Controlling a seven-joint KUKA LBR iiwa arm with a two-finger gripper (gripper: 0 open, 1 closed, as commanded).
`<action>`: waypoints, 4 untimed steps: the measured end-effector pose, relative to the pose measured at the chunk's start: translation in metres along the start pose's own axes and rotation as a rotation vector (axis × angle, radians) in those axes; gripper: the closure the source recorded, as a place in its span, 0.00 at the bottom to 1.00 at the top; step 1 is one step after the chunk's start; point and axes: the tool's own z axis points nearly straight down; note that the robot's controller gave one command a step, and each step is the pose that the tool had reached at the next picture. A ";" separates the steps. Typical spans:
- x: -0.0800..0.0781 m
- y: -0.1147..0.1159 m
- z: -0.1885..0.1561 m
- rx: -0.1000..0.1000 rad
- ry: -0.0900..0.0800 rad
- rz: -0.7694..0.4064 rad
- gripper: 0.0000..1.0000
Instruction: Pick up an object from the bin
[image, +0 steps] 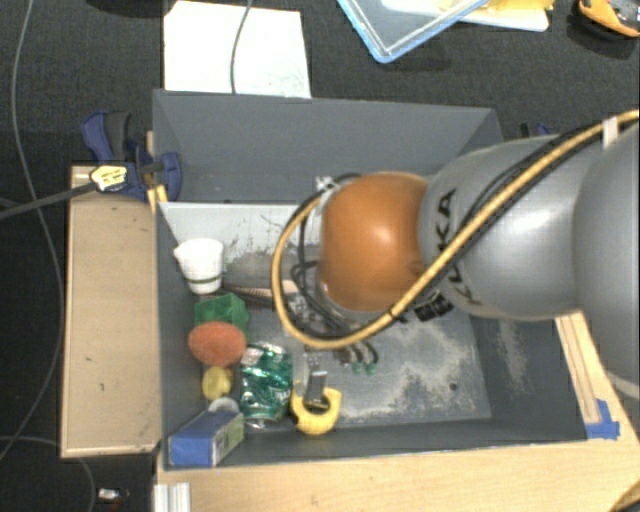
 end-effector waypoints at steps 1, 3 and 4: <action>0.002 -0.003 0.040 -0.002 -0.006 0.127 0.00; 0.022 0.001 0.097 -0.002 -0.005 0.222 1.00; 0.022 0.001 0.097 -0.002 -0.005 0.224 1.00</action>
Offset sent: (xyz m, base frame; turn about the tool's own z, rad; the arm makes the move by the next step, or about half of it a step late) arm -0.0104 0.0064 -0.0970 -0.0236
